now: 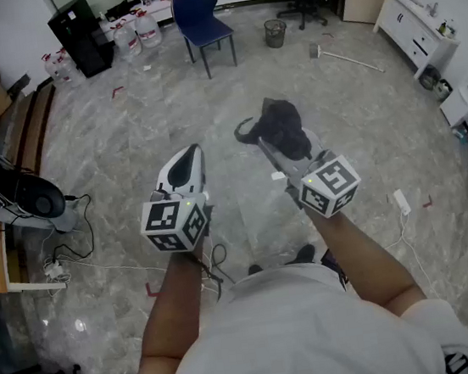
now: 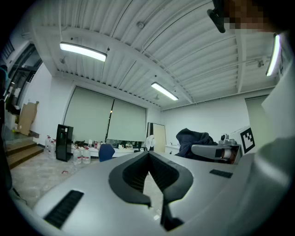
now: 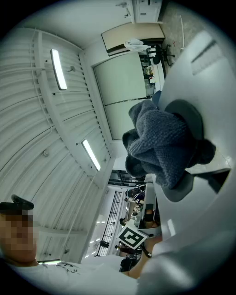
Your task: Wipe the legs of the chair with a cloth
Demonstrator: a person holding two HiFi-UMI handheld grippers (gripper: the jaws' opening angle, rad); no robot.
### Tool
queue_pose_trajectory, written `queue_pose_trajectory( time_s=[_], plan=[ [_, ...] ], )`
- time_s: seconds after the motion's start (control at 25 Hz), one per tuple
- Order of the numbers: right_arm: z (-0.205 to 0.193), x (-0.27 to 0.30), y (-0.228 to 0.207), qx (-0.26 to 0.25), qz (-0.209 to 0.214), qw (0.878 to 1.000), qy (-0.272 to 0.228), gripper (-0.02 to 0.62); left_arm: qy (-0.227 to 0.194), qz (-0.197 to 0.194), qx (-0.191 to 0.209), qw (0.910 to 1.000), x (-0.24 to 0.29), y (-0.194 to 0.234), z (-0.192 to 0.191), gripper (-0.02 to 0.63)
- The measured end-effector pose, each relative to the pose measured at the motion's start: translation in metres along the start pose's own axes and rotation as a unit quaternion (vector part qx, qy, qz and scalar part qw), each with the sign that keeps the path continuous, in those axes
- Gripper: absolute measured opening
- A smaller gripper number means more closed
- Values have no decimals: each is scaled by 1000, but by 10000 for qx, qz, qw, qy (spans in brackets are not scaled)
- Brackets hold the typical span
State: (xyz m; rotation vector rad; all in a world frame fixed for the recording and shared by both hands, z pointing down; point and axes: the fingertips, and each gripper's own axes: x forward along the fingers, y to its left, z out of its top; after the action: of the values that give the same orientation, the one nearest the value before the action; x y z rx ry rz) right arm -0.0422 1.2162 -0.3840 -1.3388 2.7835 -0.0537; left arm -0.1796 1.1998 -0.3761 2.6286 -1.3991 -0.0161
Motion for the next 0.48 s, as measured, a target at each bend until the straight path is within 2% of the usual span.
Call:
queue_pose_trajectory(
  time_s=[0.48],
  plan=[
    [-2,3,3,-45,50,10000,15,130,-30,11,-41,10000,-4,4,-2,6]
  ],
)
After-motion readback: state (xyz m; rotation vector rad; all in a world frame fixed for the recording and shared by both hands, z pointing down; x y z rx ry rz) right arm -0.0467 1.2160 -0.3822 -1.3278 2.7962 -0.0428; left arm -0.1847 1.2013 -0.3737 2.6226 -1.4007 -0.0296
